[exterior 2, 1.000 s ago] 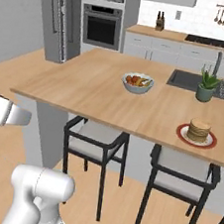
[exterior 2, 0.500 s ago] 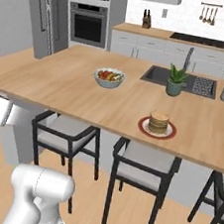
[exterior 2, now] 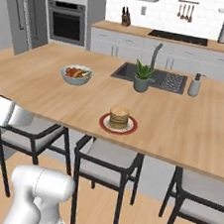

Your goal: Take the strawberry from the fridge and place it on top of the pancake, located on the dining counter.

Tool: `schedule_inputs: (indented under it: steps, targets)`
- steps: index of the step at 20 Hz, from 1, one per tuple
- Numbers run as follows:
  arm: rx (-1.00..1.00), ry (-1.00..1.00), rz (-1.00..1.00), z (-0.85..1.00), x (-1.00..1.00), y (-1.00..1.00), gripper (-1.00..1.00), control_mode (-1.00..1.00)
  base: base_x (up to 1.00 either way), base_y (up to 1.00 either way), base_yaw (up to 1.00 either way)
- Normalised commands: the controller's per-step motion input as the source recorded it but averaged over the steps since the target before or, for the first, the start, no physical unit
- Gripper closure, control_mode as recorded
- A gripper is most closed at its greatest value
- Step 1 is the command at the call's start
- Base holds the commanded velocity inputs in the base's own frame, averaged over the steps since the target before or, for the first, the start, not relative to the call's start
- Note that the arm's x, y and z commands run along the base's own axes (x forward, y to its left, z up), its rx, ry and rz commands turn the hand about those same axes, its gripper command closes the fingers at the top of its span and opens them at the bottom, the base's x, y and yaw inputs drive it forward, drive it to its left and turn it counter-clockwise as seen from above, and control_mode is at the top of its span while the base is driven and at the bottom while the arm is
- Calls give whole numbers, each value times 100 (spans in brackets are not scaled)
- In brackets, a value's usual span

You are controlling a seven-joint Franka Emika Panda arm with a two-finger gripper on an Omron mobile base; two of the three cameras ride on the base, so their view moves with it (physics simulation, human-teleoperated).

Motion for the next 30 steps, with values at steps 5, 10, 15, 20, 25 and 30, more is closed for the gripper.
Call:
schedule_inputs:
  steps: [5, 10, 15, 20, 25, 30]
  targets:
    - [0, 0, 0, 0, 0, 0, 100, 100, 53, -5, -26]
    - [0, 0, 0, 0, 0, 0, 100, 100, 49, -37, -21]
    - [0, 0, 0, 0, 0, 0, 100, 100, 61, -18, -19]
    - [0, 0, 0, 0, 0, 0, 100, 100, 63, -4, -14]
    - [4, 15, 6, -2, 98, -35, 100, -100, 0, 0, 0]
    - [3, 29, 6, -58, 100, -33, 100, -100, 0, 0, 0]
